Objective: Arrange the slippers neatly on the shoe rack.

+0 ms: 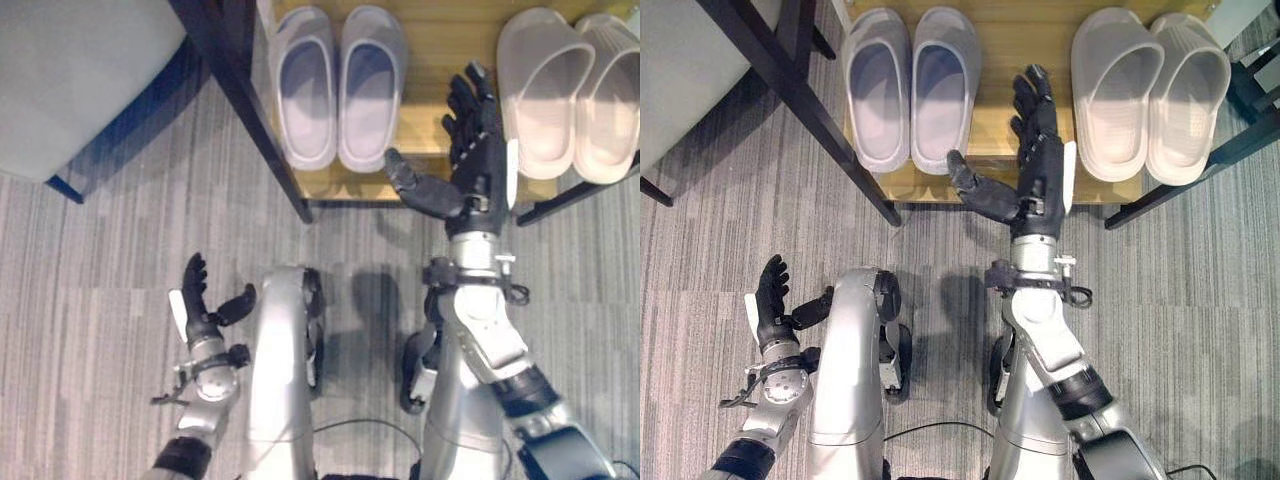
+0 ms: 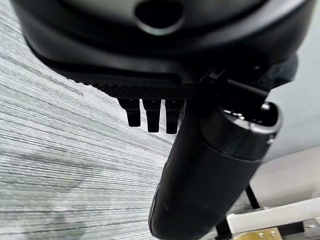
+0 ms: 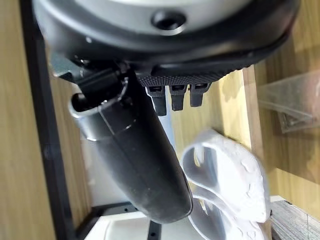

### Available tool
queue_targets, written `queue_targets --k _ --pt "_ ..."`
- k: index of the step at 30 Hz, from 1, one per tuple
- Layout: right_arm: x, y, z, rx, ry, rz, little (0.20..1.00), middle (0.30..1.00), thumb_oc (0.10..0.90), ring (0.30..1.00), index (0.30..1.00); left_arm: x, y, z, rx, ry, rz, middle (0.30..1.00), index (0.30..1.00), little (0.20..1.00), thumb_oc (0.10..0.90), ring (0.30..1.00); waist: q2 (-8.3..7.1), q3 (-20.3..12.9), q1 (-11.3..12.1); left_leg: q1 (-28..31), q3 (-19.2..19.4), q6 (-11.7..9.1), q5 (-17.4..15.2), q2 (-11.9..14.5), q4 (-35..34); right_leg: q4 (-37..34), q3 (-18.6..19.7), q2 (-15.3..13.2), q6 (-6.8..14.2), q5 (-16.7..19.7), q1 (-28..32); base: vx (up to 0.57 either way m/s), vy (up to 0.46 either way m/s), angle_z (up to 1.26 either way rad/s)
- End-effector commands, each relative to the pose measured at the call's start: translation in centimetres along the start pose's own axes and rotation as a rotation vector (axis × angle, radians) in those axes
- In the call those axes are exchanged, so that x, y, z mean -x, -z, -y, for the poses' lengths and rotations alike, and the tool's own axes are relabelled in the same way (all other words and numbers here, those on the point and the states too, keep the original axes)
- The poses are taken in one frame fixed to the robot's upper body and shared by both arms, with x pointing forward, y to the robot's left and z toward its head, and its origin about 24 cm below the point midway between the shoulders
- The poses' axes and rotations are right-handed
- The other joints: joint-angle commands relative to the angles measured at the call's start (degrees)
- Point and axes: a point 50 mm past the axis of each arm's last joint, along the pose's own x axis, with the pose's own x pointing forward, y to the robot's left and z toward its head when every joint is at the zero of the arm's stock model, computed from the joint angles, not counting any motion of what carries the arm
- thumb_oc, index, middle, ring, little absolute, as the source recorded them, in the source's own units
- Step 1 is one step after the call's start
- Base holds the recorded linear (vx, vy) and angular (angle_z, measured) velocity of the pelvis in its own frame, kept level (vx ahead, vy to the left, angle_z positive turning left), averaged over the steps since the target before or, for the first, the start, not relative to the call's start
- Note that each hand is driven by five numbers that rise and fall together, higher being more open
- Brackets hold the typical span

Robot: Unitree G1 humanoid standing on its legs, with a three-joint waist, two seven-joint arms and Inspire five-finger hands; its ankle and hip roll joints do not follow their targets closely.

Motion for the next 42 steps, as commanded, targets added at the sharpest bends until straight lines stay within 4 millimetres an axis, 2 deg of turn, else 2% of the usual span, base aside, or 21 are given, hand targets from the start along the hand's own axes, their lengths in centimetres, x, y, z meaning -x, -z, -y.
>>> queue_targets --k 1,4,6,7,9,12,16,19,20,21,25,26,28,31,32,34,35,36,38,40,42 --pt "-1.7 -6.4 -1.8 -0.162 -0.131 0.351 0.9 0.9 0.8 0.9 0.9 -0.4 -2.3 -0.6 0.034 -0.035 0.152 0.9 0.9 0.9 0.8 0.9 -1.28 -1.89 1.65 2.96 -5.59 2.28 -1.49 -2.37 2.57 0.83 4.52 -0.21 -4.02 4.04 0.61 0.0 0.0 0.0" --pt "0.6 -7.0 0.2 -0.067 -0.124 0.361 0.9 0.9 0.8 0.9 0.9 -0.2 -2.9 -0.9 0.051 -0.039 0.188 0.9 0.9 0.9 0.8 0.9 -1.29 -3.68 0.66 3.04 -5.72 1.99 -0.08 -2.65 0.99 -1.23 3.91 -1.05 -3.4 4.47 1.43 -0.01 -0.001 0.02" --pt "1.3 -7.6 0.6 -0.118 -0.144 0.386 0.9 0.9 0.8 0.9 0.9 -0.5 -3.3 -1.2 0.046 -0.045 0.215 0.9 0.9 0.9 0.8 0.9 -1.62 -3.98 0.19 3.05 -4.93 1.87 1.37 -2.05 -3.58 -5.95 3.01 -1.81 -3.5 5.82 2.45 -0.16 -0.031 0.1" --pt "1.3 -8.2 0.6 -0.126 -0.155 0.423 0.9 0.9 0.8 0.9 0.9 -1.0 -4.2 -1.6 0.058 -0.081 0.271 0.9 0.9 0.9 0.8 0.9 -2.6 -5.63 0.13 3.51 -3.85 1.83 4.25 -1.68 -13.94 -16.46 1.61 -2.23 -4.04 7.87 3.55 -0.32 -0.078 0.15" --pt "2.0 -9.6 0.4 -0.051 -0.165 0.523 0.9 0.9 0.8 0.9 0.9 -0.4 -5.1 -1.6 0.077 -0.126 0.342 0.9 0.9 0.9 0.8 0.9 -4.04 -8.28 0.13 4.66 -4.04 1.69 7.42 -2.24 -24.29 -25.39 -0.07 -2.24 -4.93 8.65 4.44 -0.24 -0.059 0.17" --pt "2.2 -8.0 0.7 -0.179 -0.141 0.418 0.9 0.9 0.8 0.9 0.9 0.5 -4.5 -0.4 0.048 -0.031 0.332 0.9 0.9 0.9 0.8 0.9 -4.63 -10.2 0.58 9.86 -4.36 1.74 11.33 -0.64 -35.33 -35.61 -3.0 -3.74 -4.44 11.48 9.11 -0.14 0.063 0.2" --pt "2.7 -6.3 1.2 -0.195 -0.107 0.324 0.9 0.9 0.8 0.9 0.9 0.8 -3.6 0.0 0.098 -0.011 0.269 0.9 0.9 0.9 0.8 0.9 -5.62 -10.3 0.82 16.23 -5.47 1.16 15.02 0.18 -46.09 -46.41 -5.62 -4.3 -3.21 14.98 15.56 -0.15 0.056 0.04" --pt "3.7 -2.5 2.9 -0.107 -0.007 0.137 0.9 0.9 0.8 0.9 0.9 0.8 -3.7 0.6 0.097 0.032 0.279 0.9 0.9 0.9 0.8 0.9 -6.59 -10.7 0.79 21.16 -6.53 0.3 18.44 0.81 -53.92 -55.34 -8.36 -4.44 -2.76 17.67 21.36 -0.16 0.03 0.06" --pt "5.7 3.3 4.7 -0.181 0.219 -0.144 0.9 0.9 0.8 0.9 0.9 0.7 -4.1 1.5 0.108 0.079 0.285 0.9 0.9 0.9 0.8 0.9 -6.94 -11.59 0.48 24.53 -6.62 -0.13 19.83 1.51 -58.48 -59.96 -9.15 -4.45 -1.97 20.34 24.33 -0.16 0.055 0.06" --pt "5.6 3.3 4.8 -0.184 0.219 -0.144 0.9 0.9 0.8 0.9 0.9 0.6 -4.1 1.5 0.108 0.08 0.286 0.9 0.9 0.9 0.8 0.9 -6.97 -11.44 0.54 24.81 -6.6 -0.12 19.93 1.54 -58.72 -60.21 -9.19 -4.41 -1.96 20.48 24.61 -0.16 0.042 0.09" --pt "10.9 9.4 7.3 -0.146 0.401 -0.498 0.9 0.9 0.8 0.9 0.9 -0.1 -4.9 2.1 0.152 0.147 0.295 0.9 0.9 0.9 0.8 0.9 -8.49 -13.32 0.03 32.69 -5.34 -1.38 21.49 1.51 -67.04 -69.88 -11.02 -4.03 -1.1 23.0 32.3 -0.03 0.006 0.06" --pt "10.8 9.4 7.3 -0.147 0.401 -0.498 0.9 0.9 0.8 0.9 0.9 -0.1 -4.9 2.0 0.152 0.147 0.296 0.9 0.9 0.9 0.8 0.9 -8.52 -13.15 0.06 32.95 -5.31 -1.38 21.55 1.52 -67.22 -70.04 -11.02 -4.01 -1.1 23.07 32.54 0.0 0.0 0.0" --pt "14.6 11.9 9.4 -0.057 0.488 -0.692 0.9 0.9 0.8 0.9 0.9 0.8 -4.9 2.9 0.137 0.263 0.302 0.9 0.9 0.9 0.8 0.9 -8.96 -15.35 0.26 41.18 -4.55 -1.65 23.5 1.71 -75.81 -78.56 -12.57 -3.78 -0.29 25.17 40.83 0.05 -0.007 -0.02" --pt "16.7 12.7 10.5 0.002 0.552 -0.782 0.9 0.9 0.8 0.9 0.9 1.4 -3.9 3.3 0.079 0.33 0.278 0.9 0.9 0.9 0.8 0.9 -8.67 -16.33 0.52 48.13 -4.4 -1.93 25.69 1.88 -82.95 -84.92 -13.58 -3.34 0.98 28.19 47.09 0.11 0.005 0.11" --pt "19.1 13.4 11.2 0.069 0.57 -0.893 0.9 0.9 0.8 0.9 0.9 1.8 -3.1 3.1 0.079 0.364 0.234 0.9 0.9 0.9 0.8 0.9 -8.35 -18.19 0.42 56.14 -3.22 -2.66 27.83 2.15 -91.4 -92.07 -14.87 -3.02 2.42 30.82 54.67 0.23 0.013 0.17" --pt "21.6 13.8 11.9 0.138 0.578 -1.016 0.9 0.9 0.8 0.9 0.9 2.3 -2.5 3.0 0.089 0.401 0.198 0.9 0.9 0.9 0.8 0.9 -7.89 -19.51 0.45 63.4 -2.16 -2.77 31.6 1.01 -99.77 -99.41 -15.6 -3.19 3.17 35.28 61.7 0.15 0.033 0.05" --pt "21.6 13.9 11.9 0.138 0.578 -1.016 0.9 0.9 0.8 0.9 0.9 2.3 -2.5 3.0 0.089 0.401 0.198 0.9 0.9 0.9 0.8 0.9 -7.89 -19.23 0.46 63.93 -2.16 -2.77 31.82 1.0 -100.22 -99.77 -15.65 -3.17 3.19 35.45 62.2 0.16 0.047 0.02" --pt "24.3 14.1 12.9 0.186 0.607 -1.148 0.9 0.9 0.8 0.9 0.9 2.8 -1.9 3.4 0.034 0.499 0.174 0.9 0.9 0.9 0.8 0.9 -7.06 -20.29 0.3 71.62 -1.37 -2.71 34.16 0.98 -108.12 -104.43 -15.41 -2.51 4.32 37.62 68.13 0.24 0.055 -0.01" --pt "26.7 13.9 14.0 0.156 0.692 -1.243 0.9 0.9 0.8 0.9 0.9 4.1 -1.2 4.1 -0.125 0.663 0.199 0.9 0.9 0.9 0.8 0.9 -5.9 -22.51 -0.14 79.85 0.13 -2.88 37.06 0.65 -117.51 -110.87 -15.42 -1.95 5.91 40.33 74.55 0.28 0.058 -0.08" --pt "27.4 13.6 14.2 0.154 0.699 -1.263 0.9 0.9 0.8 0.9 0.9 4.5 -1.4 4.0 -0.136 0.702 0.204 0.9 0.9 0.9 0.8 0.9 -5.37 -23.49 -0.26 83.29 0.38 -2.95 38.04 0.31 -120.87 -114.01 -15.79 -1.5 6.36 41.28 77.57 0.17 0.012 -0.18" --pt "27.8 13.0 15.2 0.23 0.626 -1.304 0.9 0.9 0.8 0.9 0.9 6.2 -1.6 4.6 -0.095 0.85 0.185 0.9 0.9 0.9 0.8 0.9 -3.58 -27.21 -1.59 90.38 1.81 -2.86 40.31 -0.26 -130.17 -122.72 -14.87 -0.59 6.95 43.11 83.58 0.2 -0.013 -0.23"
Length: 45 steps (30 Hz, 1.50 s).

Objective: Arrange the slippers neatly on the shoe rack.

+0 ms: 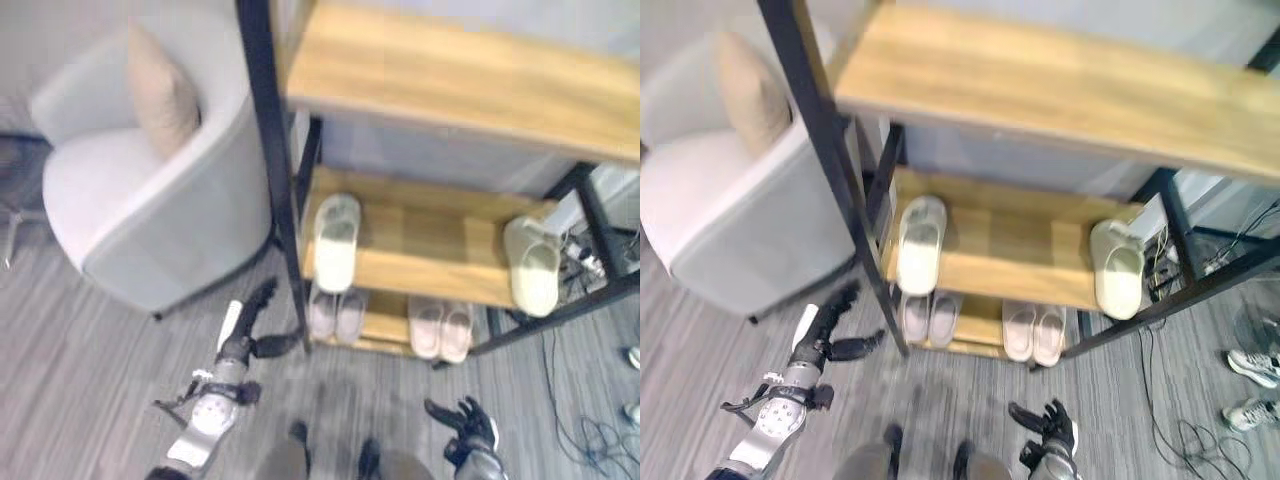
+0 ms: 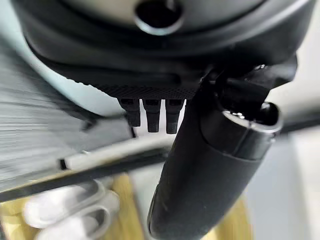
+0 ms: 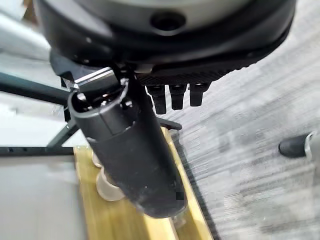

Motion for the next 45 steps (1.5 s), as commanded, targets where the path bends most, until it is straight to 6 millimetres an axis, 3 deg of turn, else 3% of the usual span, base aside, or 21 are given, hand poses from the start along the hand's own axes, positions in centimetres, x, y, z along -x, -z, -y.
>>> queue_targets --k 1,5,8,13,15,17,18,20,24,25,26,28,29,30,37,39,43,45 --pt "-0.7 -2.0 2.5 0.117 0.009 0.047 0.9 0.9 0.8 0.9 0.9 0.0 -3.6 3.4 0.072 0.264 0.173 0.9 0.9 0.9 0.8 0.9 3.49 -5.94 -2.16 10.59 0.13 -1.93 3.78 1.88 -16.82 -8.6 0.3 0.17 4.23 4.62 3.78 0.16 -0.058 -0.05" --pt "-0.9 -1.8 3.3 0.074 0.057 0.013 0.9 0.9 0.8 0.9 0.9 0.5 -4.6 4.7 0.227 0.356 0.185 0.9 0.9 0.9 0.8 0.9 4.36 -7.05 -2.69 12.41 0.78 -2.2 4.44 1.71 -18.86 -12.36 0.62 0.88 4.46 5.4 6.88 0.03 -0.063 -0.01" --pt "-0.8 -1.6 3.2 -0.094 0.078 0.011 0.9 0.9 0.8 0.9 0.9 0.4 -6.2 6.5 0.283 0.51 0.211 0.9 0.9 0.9 0.8 0.9 6.07 -6.64 -4.35 10.74 1.1 -2.84 5.63 1.28 -18.86 -11.67 0.33 1.05 4.33 4.79 6.54 -0.08 -0.046 0.02" --pt "-0.7 -1.4 3.6 -0.148 0.099 -0.001 0.9 0.9 0.8 0.9 0.9 0.2 -7.1 7.2 0.251 0.606 0.222 0.9 0.9 0.9 0.8 0.9 7.32 -6.77 -5.71 10.58 1.52 -3.03 5.25 1.12 -18.86 -11.14 0.72 1.12 4.19 4.63 6.11 -0.05 -0.033 0.09" --pt "-0.6 -1.1 3.9 -0.155 0.095 -0.016 0.9 0.9 0.8 0.9 0.9 0.2 -7.4 6.5 0.083 0.618 0.245 0.9 0.9 0.9 0.8 0.9 7.91 -6.91 -5.72 10.91 2.22 -3.22 4.98 0.98 -18.86 -13.48 0.66 1.14 4.35 5.39 7.27 0.02 -0.081 -0.01" --pt "-0.4 -0.9 4.1 -0.127 0.077 -0.021 0.9 0.9 0.8 0.9 0.9 0.8 -5.0 5.6 0.042 0.534 0.148 0.9 0.9 0.9 0.8 0.9 8.04 -6.9 -5.06 11.22 2.73 -3.23 4.69 1.2 -18.86 -14.95 0.6 1.4 4.29 5.5 8.27 0.02 -0.107 -0.08" --pt "-0.3 -0.7 4.6 -0.142 0.082 -0.022 0.9 0.9 0.8 0.9 0.9 1.7 -2.8 4.4 -0.001 0.439 0.056 0.9 0.9 0.9 0.8 0.9 7.98 -6.54 -4.36 11.35 2.69 -3.39 4.91 1.42 -18.86 -15.67 0.38 1.75 4.06 5.51 9.09 0.01 -0.102 -0.12" --pt "-0.1 -0.4 4.9 -0.133 0.086 -0.029 0.9 0.9 0.8 0.9 0.9 2.5 -0.7 3.8 -0.077 0.394 -0.029 0.9 0.9 0.9 0.8 0.9 7.95 -6.21 -4.01 11.28 2.49 -3.54 5.17 1.5 -18.86 -16.33 0.06 2.1 3.81 5.53 9.62 -0.01 -0.076 -0.09" --pt "0.0 -0.4 5.7 -0.086 0.087 -0.03 0.9 0.9 0.8 0.9 0.9 3.8 1.0 3.6 -0.115 0.419 -0.11 0.9 0.9 0.9 0.8 0.9 8.22 -5.98 -3.83 11.07 2.4 -3.81 5.52 1.59 -18.86 -17.38 -0.6 2.42 3.62 5.63 10.27 -0.02 -0.053 0.07" --pt "0.0 -0.6 6.0 -0.06 0.087 -0.028 0.9 0.9 0.8 0.9 0.9 4.3 0.9 3.8 -0.057 0.455 -0.12 0.9 0.9 0.9 0.8 0.9 8.59 -5.96 -3.81 10.95 2.38 -3.92 5.59 1.67 -18.86 -17.71 -0.91 2.51 3.52 5.58 10.55 -0.01 -0.068 -0.02" --pt "-0.1 -0.9 6.3 -0.034 0.081 -0.025 0.9 0.9 0.8 0.9 0.9 4.8 -0.1 3.8 0.066 0.503 -0.09 0.9 0.9 0.9 0.8 0.9 9.18 -5.99 -3.96 11.06 2.43 -4.04 5.65 1.76 -18.86 -17.81 -0.93 2.63 3.41 5.56 10.77 -0.01 -0.049 -0.04" --pt "0.0 -0.9 6.4 -0.014 0.072 -0.021 0.9 0.9 0.8 0.9 0.9 4.6 -1.2 3.9 0.133 0.525 -0.048 0.9 0.9 0.9 0.8 0.9 9.44 -6.04 -4.27 11.17 2.5 -4.27 5.76 1.97 -18.86 -17.87 -0.97 2.86 3.23 5.41 10.97 0.0 -0.078 -0.03" --pt "0.1 -0.5 6.2 -0.001 0.063 -0.033 0.9 0.9 0.8 0.9 0.9 3.8 -2.6 4.0 0.093 0.542 0.016 0.9 0.9 0.9 0.8 0.9 9.49 -6.01 -4.57 11.24 2.5 -4.59 5.89 2.27 -18.86 -17.8 -1.13 3.1 3.03 5.05 11.14 0.0 -0.09 0.03" --pt "0.1 -0.5 6.2 -0.001 0.063 -0.032 0.9 0.9 0.8 0.9 0.9 3.8 -2.6 4.0 0.093 0.542 0.016 0.9 0.9 0.9 0.8 0.9 9.49 -5.99 -4.58 11.25 2.49 -4.59 5.89 2.27 -18.86 -17.8 -1.14 3.1 3.03 5.04 11.15 0.0 -0.09 0.07" --pt "0.2 -0.4 4.8 0.041 -0.008 -0.021 0.9 0.9 0.8 0.9 0.9 -0.8 -11.5 6.1 -0.018 0.625 0.426 0.9 0.9 0.9 0.8 0.9 9.41 -4.93 -6.91 12.04 2.77 -5.95 6.93 4.54 -18.86 -16.95 -0.41 4.71 1.98 3.79 11.02 0.01 -0.12 0.01" --pt "0.1 -0.6 4.7 0.045 -0.008 -0.014 0.9 0.9 0.8 0.9 0.9 -1.0 -12.4 6.4 -0.016 0.64 0.464 0.9 0.9 0.9 0.8 0.9 9.18 -4.13 -6.85 12.15 3.01 -6.09 7.4 5.02 -18.29 -16.97 -0.2 4.93 1.73 3.62 11.15 -0.02 -0.11 -0.08" --pt "0.0 -1.2 4.9 0.059 0.007 0.011 0.9 0.9 0.8 0.9 0.9 -1.8 -15.6 7.2 0.034 0.653 0.599 0.9 0.9 0.9 0.8 0.9 6.84 -1.16 -7.32 3.72 4.8 -6.38 5.86 4.92 -3.37 -17.51 -0.02 4.03 0.63 3.73 11.43 -0.07 -0.103 -0.07" --pt "-0.2 -1.7 4.7 0.072 0.01 0.027 0.9 0.9 0.8 0.9 0.9 -2.5 -16.3 7.1 0.065 0.606 0.612 0.9 0.9 0.9 0.8 0.9 6.61 -0.88 -6.68 0.73 5.05 -4.81 5.03 1.9 -1.58 -17.88 0.25 3.92 0.62 3.71 11.48 0.04 -0.006 0.1"
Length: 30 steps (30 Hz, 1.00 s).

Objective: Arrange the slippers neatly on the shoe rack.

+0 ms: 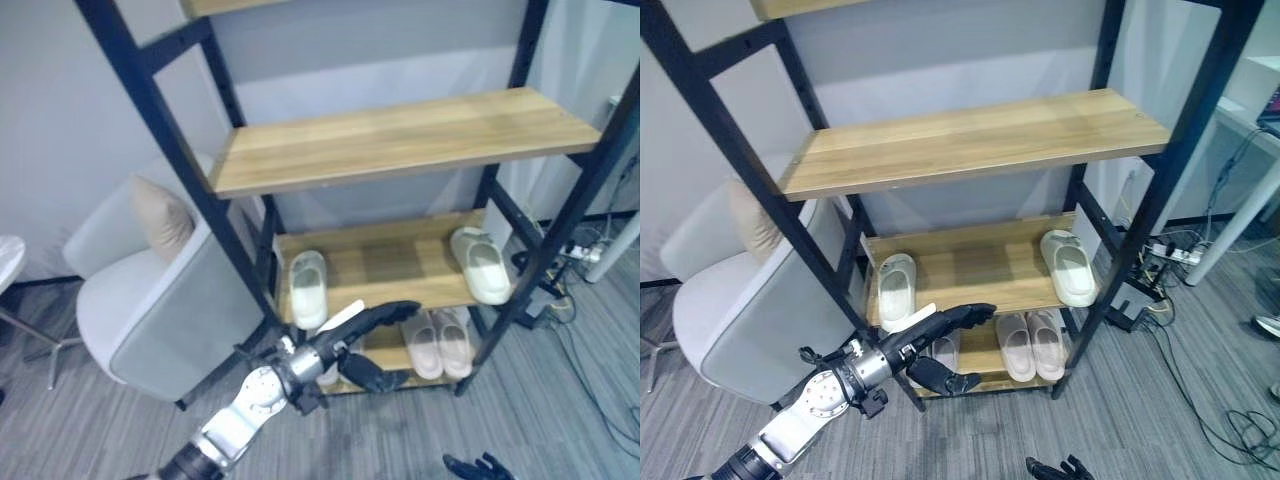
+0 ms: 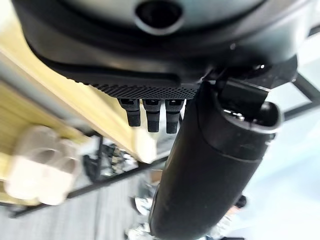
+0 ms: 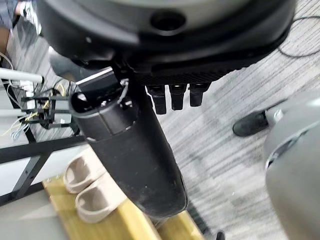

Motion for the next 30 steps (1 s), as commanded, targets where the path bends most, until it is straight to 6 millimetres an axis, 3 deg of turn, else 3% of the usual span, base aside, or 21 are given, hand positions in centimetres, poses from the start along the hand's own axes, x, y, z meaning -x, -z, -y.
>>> queue_targets --k 1,2,7,9,10,12,13,14,15,16,17,20,21,26,30 --pt "-0.5 -4.1 0.6 0.034 0.018 0.171 0.9 0.9 0.8 0.9 0.9 -0.9 -4.4 -2.4 0.015 -0.169 0.271 0.9 0.9 0.9 0.8 0.9 0.33 0.93 0.79 -2.52 2.49 0.78 -7.43 -1.53 2.82 0.17 -0.08 0.27 2.75 -6.03 3.2 0.12 -0.005 -0.02" --pt "-0.6 -4.4 0.5 0.03 0.013 0.179 0.9 0.9 0.8 0.9 0.9 -0.8 -4.6 -2.7 0.012 -0.197 0.284 0.9 0.9 0.9 0.8 0.9 0.29 0.61 1.49 -4.23 3.48 1.68 -6.94 -3.75 0.87 0.38 0.67 1.24 3.03 -6.1 3.42 0.1 -0.008 -0.11" --pt "-0.8 -5.1 0.0 -0.012 0.026 0.198 0.9 0.9 0.8 0.9 0.9 -1.3 -4.4 -3.1 -0.015 -0.237 0.279 0.9 0.9 0.9 0.8 0.9 0.17 -0.44 1.9 -0.85 1.32 3.45 -6.18 -5.25 -4.14 3.21 3.42 2.29 3.1 -8.15 3.24 0.16 0.084 -0.54" --pt "-0.7 -4.9 -0.9 -0.029 -0.003 0.202 0.9 0.9 0.8 0.9 0.9 -1.2 -4.5 -3.7 -0.097 -0.262 0.264 0.9 0.9 0.9 0.8 0.9 0.31 -0.65 0.96 1.81 2.12 5.42 -7.76 -4.66 -5.27 12.37 3.15 2.06 3.44 -10.07 0.33 0.17 0.147 -0.27" --pt "-0.9 -5.2 -2.1 -0.01 -0.031 0.201 0.9 0.9 0.8 0.9 0.9 -1.3 -4.6 -4.1 -0.111 -0.283 0.266 0.9 0.9 0.9 0.8 0.9 0.43 0.12 0.76 3.26 3.23 6.21 -8.86 -4.05 -5.53 20.74 2.56 0.95 5.22 -10.46 -3.91 0.09 0.12 -0.18" --pt "-1.0 -5.0 -2.5 -0.013 -0.035 0.188 0.9 0.9 0.8 0.9 0.9 -1.1 -4.5 -4.3 -0.09 -0.29 0.262 0.9 0.9 0.9 0.8 0.9 0.43 0.52 1.0 4.09 4.11 6.4 -9.39 -3.65 -5.58 23.96 2.21 -0.24 6.49 -9.72 -5.95 0.07 0.02 -0.5" --pt "-0.9 -3.3 -2.5 -0.057 -0.024 0.116 0.9 0.9 0.8 0.9 0.9 -0.7 -4.9 -4.7 0.012 -0.307 0.3 0.9 0.9 0.9 0.8 0.9 1.0 0.36 1.67 5.6 4.61 6.38 -9.91 -2.98 -6.27 22.52 0.61 -3.73 6.86 -9.2 -5.66 0.2 -0.106 -0.55" --pt "-0.9 -2.6 -2.6 0.031 -0.055 0.086 0.9 0.9 0.8 0.9 0.9 0.2 -6.5 -5.9 0.078 -0.364 0.397 0.9 0.9 0.9 0.8 0.9 2.84 0.2 1.1 7.98 2.25 6.48 -9.74 -2.45 -8.98 18.15 5.3 -6.7 6.98 -5.53 -7.52 0.3 -0.234 -0.39" --pt "-0.7 -2.0 -2.7 0.081 -0.074 0.075 0.9 0.9 0.8 0.9 0.9 0.6 -7.2 -6.5 0.007 -0.402 0.422 0.9 0.9 0.9 0.8 0.9 1.55 -0.65 0.79 8.71 1.03 6.58 -10.46 -3.83 -8.83 11.37 10.03 -5.53 8.25 -4.15 -5.5 0.3 -0.327 -0.03" --pt "-0.6 -0.9 -2.5 0.104 -0.073 0.026 0.9 0.9 0.8 0.9 0.9 0.7 -6.6 -7.3 -0.033 -0.459 0.385 0.9 0.9 0.9 0.8 0.9 1.06 -2.26 1.17 9.29 0.43 6.22 -9.79 -3.88 -9.85 8.26 10.47 -4.64 8.01 -3.47 -3.6 0.24 -0.348 0.14" --pt "-0.6 -0.9 -2.5 0.133 -0.083 0.03 0.9 0.9 0.8 0.9 0.9 1.2 -6.5 -7.9 -0.124 -0.51 0.361 0.9 0.9 0.9 0.8 0.9 1.09 -3.26 1.43 10.09 0.03 5.66 -9.08 -3.51 -11.52 5.37 10.0 -4.18 7.63 -2.79 -1.79 0.19 -0.362 1.3" --pt "-0.8 -2.6 -0.7 0.11 -0.029 0.102 0.9 0.9 0.8 0.9 0.9 2.4 -5.4 -10.9 -0.665 -0.675 0.173 0.9 0.9 0.9 0.8 0.9 0.34 -4.66 1.27 9.58 -1.73 3.09 -7.06 -1.69 -13.52 -0.77 6.63 -1.9 6.35 -2.36 1.95 0.11 -0.315 1.4" --pt "-0.7 -2.5 -0.2 0.108 -0.017 0.104 0.9 0.9 0.8 0.9 0.9 3.2 -4.4 -11.3 -0.763 -0.701 0.101 0.9 0.9 0.9 0.8 0.9 0.25 -5.15 1.14 9.16 -1.72 2.7 -7.15 -1.42 -13.52 -2.02 6.06 -1.55 6.25 -2.11 2.33 0.07 -0.159 1.05" --pt "-0.4 -1.6 0.2 0.127 -0.005 0.081 0.9 0.9 0.8 0.9 0.9 5.7 -2.0 -11.9 -0.936 -0.74 -0.08 0.9 0.9 0.9 0.8 0.9 0.47 -5.77 0.83 9.37 -1.02 2.33 -7.66 -1.0 -13.52 -2.67 6.05 -1.09 6.07 -2.47 2.59 0.06 -0.029 -0.01" --pt "-0.3 -1.3 0.0 0.155 -0.018 0.078 0.9 0.9 0.8 0.9 0.9 6.5 -1.0 -11.8 -0.974 -0.736 -0.139 0.9 0.9 0.9 0.8 0.9 0.57 -5.96 0.68 9.73 -0.48 2.25 -8.06 -0.98 -13.52 -2.67 6.18 -0.97 6.01 -2.73 2.85 0.05 0.009 -0.18"
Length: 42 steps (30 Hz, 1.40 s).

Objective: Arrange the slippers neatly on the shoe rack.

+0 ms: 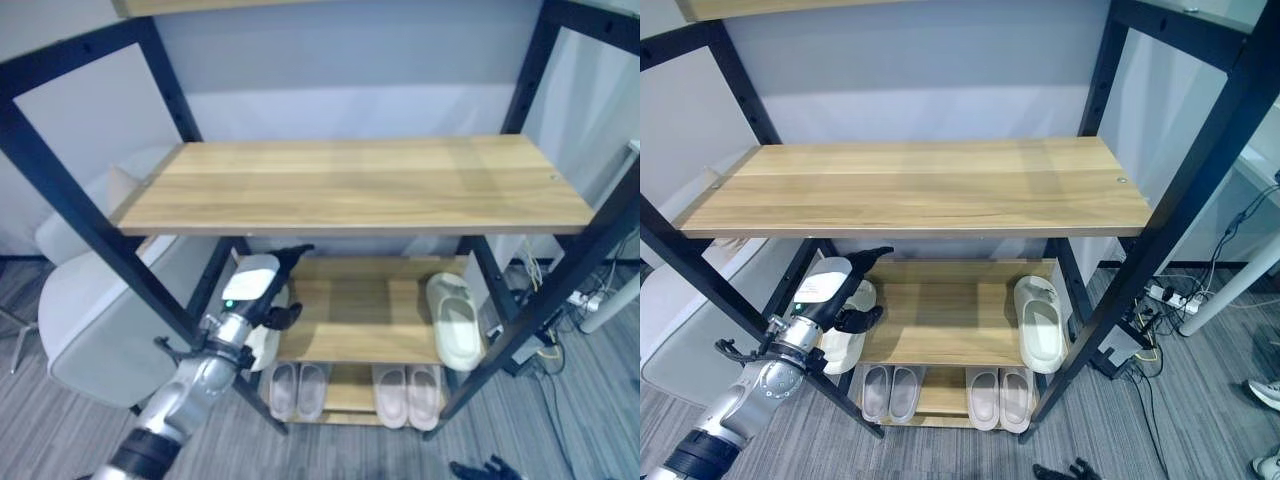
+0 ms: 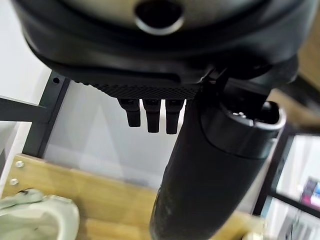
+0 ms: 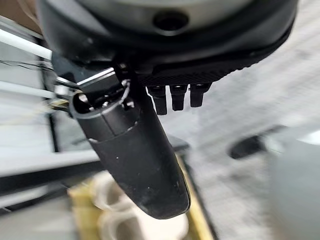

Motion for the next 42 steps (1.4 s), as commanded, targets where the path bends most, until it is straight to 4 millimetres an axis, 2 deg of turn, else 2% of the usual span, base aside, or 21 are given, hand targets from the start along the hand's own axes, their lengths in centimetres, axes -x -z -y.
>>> queue_targets --k 1,7,18,27,34,38,42 --pt "-0.7 -4.0 -1.1 0.03 -0.04 0.158 0.9 0.9 0.8 0.9 0.9 -2.6 -1.7 -5.7 -0.085 -0.313 0.124 0.9 0.9 0.9 0.8 0.9 -0.1 -0.03 -1.98 -3.13 -1.98 3.28 -2.1 -4.94 -0.1 0.08 -4.56 1.44 1.19 -7.71 3.66 0.04 0.012 -0.13" --pt "-0.6 -4.7 -1.1 0.054 -0.044 0.199 0.9 0.9 0.8 0.9 0.9 -2.5 -0.4 -5.5 -0.198 -0.297 0.072 0.9 0.9 0.9 0.8 0.9 0.06 0.25 -2.51 -3.4 -1.75 3.27 -2.81 -5.02 -0.1 0.08 -4.46 1.28 1.42 -7.88 3.32 0.03 0.02 -0.02" --pt "-0.4 -4.4 -0.5 0.081 -0.035 0.199 0.9 0.9 0.8 0.9 0.9 -1.9 2.1 -6.5 -0.37 -0.301 -0.025 0.9 0.9 0.9 0.8 0.9 -0.26 0.55 -3.0 -4.94 -0.74 3.49 -3.24 -5.43 -0.1 0.08 -3.84 0.77 2.04 -6.97 1.19 0.01 0.055 -0.07" --pt "-0.3 -5.8 -0.4 0.111 -0.038 0.261 0.9 0.9 0.8 0.9 0.9 -1.8 3.0 -7.1 -0.43 -0.302 -0.07 0.9 0.9 0.9 0.8 0.9 -1.03 0.98 -3.09 -6.78 -0.24 3.74 -3.16 -5.72 -0.1 0.08 -3.18 0.6 2.43 -6.02 -1.11 0.0 0.048 -0.02" --pt "-0.1 -5.8 -0.4 0.125 -0.038 0.273 0.9 0.9 0.8 0.9 0.9 -2.0 3.4 -7.6 -0.457 -0.311 -0.087 0.9 0.9 0.9 0.8 0.9 -1.39 1.41 -3.22 -7.92 -0.04 3.98 -3.03 -5.97 -0.1 0.08 -2.89 0.53 2.59 -5.7 -2.25 0.0 0.038 -0.07" --pt "-0.1 -6.8 -1.0 0.143 -0.053 0.308 0.9 0.9 0.8 0.9 0.9 -2.9 3.6 -8.9 -0.526 -0.363 -0.124 0.9 0.9 0.9 0.8 0.9 -1.61 2.72 -3.38 -10.25 -0.09 4.22 -2.52 -6.31 -0.1 0.08 -2.64 0.27 2.74 -4.89 -4.51 -0.03 0.05 -0.1" --pt "-0.1 -6.8 -1.1 0.14 -0.054 0.313 0.9 0.9 0.8 0.9 0.9 -3.2 3.7 -8.9 -0.527 -0.388 -0.145 0.9 0.9 0.9 0.8 0.9 -1.72 3.02 -3.34 -11.1 0.02 4.39 -2.39 -6.43 -0.1 0.1 -2.6 0.19 2.75 -4.65 -5.34 0.0 0.04 -0.37"
